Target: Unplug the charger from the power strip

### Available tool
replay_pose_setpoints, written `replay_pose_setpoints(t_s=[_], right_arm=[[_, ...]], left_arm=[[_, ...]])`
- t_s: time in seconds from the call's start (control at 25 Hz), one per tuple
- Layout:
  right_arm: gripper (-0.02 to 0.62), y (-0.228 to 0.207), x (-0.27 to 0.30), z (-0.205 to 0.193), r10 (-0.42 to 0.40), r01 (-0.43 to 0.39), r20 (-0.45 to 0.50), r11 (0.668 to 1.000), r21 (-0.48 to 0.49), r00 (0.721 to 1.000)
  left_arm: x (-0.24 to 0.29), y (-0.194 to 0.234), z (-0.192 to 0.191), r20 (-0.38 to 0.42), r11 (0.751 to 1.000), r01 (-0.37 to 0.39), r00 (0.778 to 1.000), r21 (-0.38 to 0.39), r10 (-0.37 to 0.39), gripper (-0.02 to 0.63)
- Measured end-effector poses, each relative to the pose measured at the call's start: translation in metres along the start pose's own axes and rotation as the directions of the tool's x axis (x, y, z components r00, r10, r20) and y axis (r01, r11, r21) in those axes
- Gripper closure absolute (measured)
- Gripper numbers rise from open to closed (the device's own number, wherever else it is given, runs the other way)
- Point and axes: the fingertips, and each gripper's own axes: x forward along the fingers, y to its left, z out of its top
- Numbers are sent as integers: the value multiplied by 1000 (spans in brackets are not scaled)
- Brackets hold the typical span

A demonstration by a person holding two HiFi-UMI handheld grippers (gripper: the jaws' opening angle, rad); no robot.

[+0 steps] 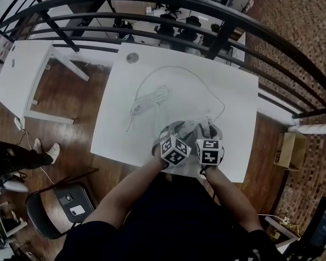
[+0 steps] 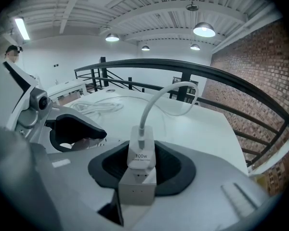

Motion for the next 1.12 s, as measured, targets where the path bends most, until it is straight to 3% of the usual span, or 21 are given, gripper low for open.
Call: replay_pose_setpoints(t_s=[0.8, 1.12], right_arm=[[454, 0, -1, -1, -2, 3, -17, 1000, 11, 1000], [454, -2, -23, 29, 20, -25, 101, 999, 43, 995]], left_arm=[[1, -1, -1, -5, 1000, 15, 1000, 11, -15, 380], [1, 1, -1, 0, 1000, 5, 1000, 16, -4, 380]])
